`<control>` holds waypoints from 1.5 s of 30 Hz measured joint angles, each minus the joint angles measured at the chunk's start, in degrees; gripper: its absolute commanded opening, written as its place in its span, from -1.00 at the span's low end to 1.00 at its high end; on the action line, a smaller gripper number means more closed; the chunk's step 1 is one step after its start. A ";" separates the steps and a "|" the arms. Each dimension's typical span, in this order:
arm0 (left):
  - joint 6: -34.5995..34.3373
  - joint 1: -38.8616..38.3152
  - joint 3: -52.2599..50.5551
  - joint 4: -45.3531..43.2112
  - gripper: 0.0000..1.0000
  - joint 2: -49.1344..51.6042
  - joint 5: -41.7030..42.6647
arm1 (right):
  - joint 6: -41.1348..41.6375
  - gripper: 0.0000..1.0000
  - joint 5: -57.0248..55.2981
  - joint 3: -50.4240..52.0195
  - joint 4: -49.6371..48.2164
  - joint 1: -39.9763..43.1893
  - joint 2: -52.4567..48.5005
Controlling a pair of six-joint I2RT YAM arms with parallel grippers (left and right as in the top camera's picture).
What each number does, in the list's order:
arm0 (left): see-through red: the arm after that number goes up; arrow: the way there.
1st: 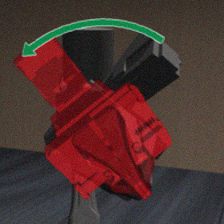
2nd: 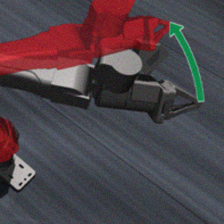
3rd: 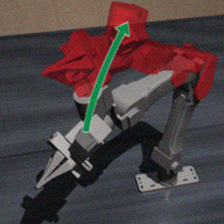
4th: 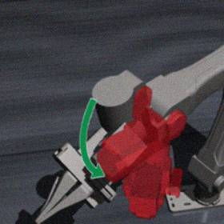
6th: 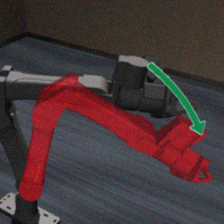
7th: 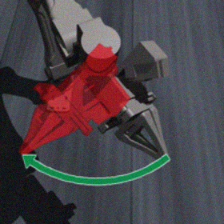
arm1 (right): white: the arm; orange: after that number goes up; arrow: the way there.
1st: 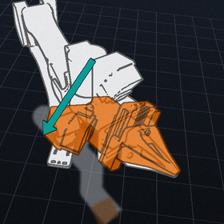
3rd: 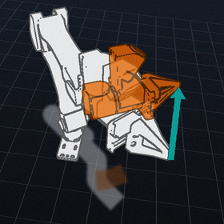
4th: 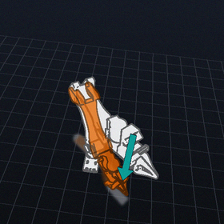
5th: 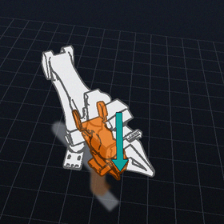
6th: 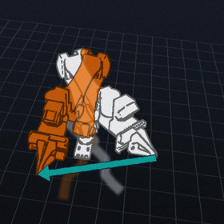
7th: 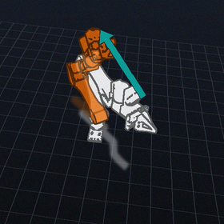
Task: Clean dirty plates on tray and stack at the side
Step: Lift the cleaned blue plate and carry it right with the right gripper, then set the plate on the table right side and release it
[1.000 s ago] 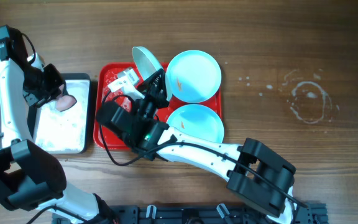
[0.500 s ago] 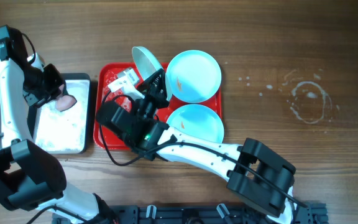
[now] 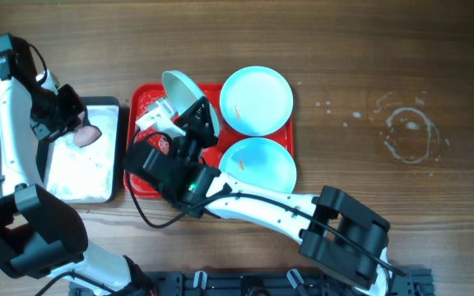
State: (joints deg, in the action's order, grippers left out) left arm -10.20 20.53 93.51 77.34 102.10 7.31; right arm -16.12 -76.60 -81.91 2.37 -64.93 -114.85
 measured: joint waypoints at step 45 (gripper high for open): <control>-2.62 -22.47 0.00 -4.42 -0.92 0.00 0.68 | 46.27 -0.92 78.31 31.80 26.49 99.30 27.10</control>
State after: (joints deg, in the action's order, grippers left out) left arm -12.82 -1.93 93.51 72.93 102.10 7.99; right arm 30.15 1.72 -50.11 28.86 34.37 -87.74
